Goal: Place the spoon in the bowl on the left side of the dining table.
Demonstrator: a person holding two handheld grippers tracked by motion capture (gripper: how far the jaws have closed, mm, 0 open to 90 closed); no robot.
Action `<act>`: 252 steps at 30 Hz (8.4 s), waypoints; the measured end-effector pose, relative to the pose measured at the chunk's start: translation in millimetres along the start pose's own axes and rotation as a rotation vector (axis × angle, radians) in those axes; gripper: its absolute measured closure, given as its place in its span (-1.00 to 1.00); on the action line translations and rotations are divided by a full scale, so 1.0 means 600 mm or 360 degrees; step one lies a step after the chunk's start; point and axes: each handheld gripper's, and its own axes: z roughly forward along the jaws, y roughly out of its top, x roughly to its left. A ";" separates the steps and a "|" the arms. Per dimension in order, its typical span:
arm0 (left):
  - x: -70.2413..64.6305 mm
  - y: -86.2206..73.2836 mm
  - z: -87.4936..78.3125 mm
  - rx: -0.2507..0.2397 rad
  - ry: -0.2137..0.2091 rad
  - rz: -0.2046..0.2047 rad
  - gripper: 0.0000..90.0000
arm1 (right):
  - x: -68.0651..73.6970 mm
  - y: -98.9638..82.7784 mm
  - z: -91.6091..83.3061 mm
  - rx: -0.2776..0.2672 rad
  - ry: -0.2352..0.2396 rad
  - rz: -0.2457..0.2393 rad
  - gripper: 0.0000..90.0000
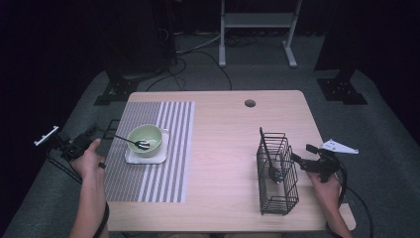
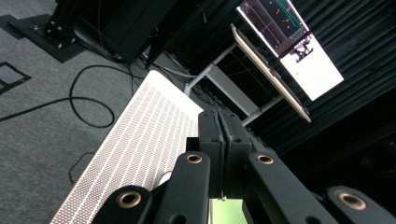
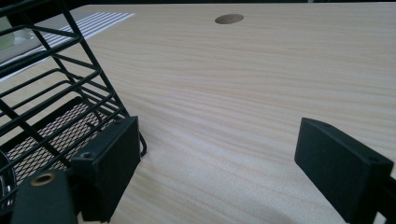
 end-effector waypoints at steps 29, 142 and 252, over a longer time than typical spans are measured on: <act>0.011 -0.024 0.013 0.0037 0.0011 0.0021 0.92 | -0.001 0.000 0.000 0.0001 0.0006 0.0010 -0.71; -0.076 -0.074 -0.068 0.0337 -0.0330 0.0505 -0.69 | 0.001 0.001 0.002 0.0021 -0.0007 -0.0014 -0.71; -0.197 -0.251 -0.004 0.0783 -0.0581 0.0771 -0.84 | 0.002 0.000 0.001 0.0018 -0.0004 -0.0013 -0.71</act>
